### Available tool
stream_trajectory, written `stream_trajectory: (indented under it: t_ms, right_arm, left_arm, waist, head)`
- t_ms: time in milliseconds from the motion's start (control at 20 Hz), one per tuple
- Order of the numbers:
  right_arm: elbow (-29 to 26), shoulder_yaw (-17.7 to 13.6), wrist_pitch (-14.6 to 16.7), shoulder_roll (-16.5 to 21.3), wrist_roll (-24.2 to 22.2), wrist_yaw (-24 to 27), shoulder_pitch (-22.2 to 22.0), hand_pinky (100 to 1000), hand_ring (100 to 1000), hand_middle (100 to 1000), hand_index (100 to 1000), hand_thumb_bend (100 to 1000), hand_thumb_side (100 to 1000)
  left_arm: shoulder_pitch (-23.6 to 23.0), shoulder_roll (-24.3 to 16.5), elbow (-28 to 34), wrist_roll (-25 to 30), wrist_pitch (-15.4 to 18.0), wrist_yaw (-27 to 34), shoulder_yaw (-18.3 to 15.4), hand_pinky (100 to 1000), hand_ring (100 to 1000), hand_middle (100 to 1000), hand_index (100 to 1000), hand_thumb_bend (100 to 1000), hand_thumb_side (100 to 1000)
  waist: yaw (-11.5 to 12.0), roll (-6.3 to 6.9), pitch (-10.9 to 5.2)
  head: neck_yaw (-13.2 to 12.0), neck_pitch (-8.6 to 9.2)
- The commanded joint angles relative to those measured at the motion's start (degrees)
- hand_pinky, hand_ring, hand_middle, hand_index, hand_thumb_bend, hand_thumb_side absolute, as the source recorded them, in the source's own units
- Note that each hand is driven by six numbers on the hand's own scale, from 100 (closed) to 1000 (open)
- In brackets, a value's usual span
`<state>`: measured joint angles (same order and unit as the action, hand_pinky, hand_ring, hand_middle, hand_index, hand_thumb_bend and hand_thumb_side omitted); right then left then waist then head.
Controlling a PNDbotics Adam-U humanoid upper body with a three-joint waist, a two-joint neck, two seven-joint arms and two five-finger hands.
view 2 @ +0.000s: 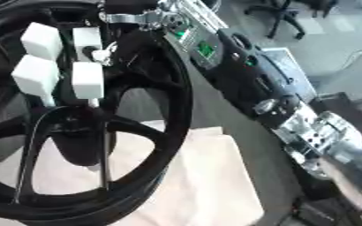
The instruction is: Pull the pin out of the wheel hub.
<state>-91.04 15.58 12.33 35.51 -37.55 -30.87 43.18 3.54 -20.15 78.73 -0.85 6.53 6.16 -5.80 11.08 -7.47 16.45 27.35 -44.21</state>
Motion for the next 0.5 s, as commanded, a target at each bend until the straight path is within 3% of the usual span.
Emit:
stream_trajectory:
  t_ms: [50, 500]
  right_arm:
    - [-0.4, 0.1, -0.3, 0.6, 0.1, 0.6, 0.4, 585, 627, 629, 841, 100, 764]
    - [-0.3, 0.1, -0.8, 0.6, 0.3, 2.9, 0.4, 553, 591, 594, 815, 100, 631]
  left_arm:
    - [0.3, -1.4, 0.5, -0.1, -0.1, -0.3, 0.0, 891, 956, 950, 810, 123, 1000]
    - [0.4, -1.4, 0.5, 0.0, -0.1, -0.4, 0.0, 892, 956, 951, 810, 123, 1000]
  waist:
    - [0.1, 0.32, -0.42]
    - [0.4, 0.29, -0.22]
  head:
    - [0.3, 0.09]
    - [0.2, 0.09]
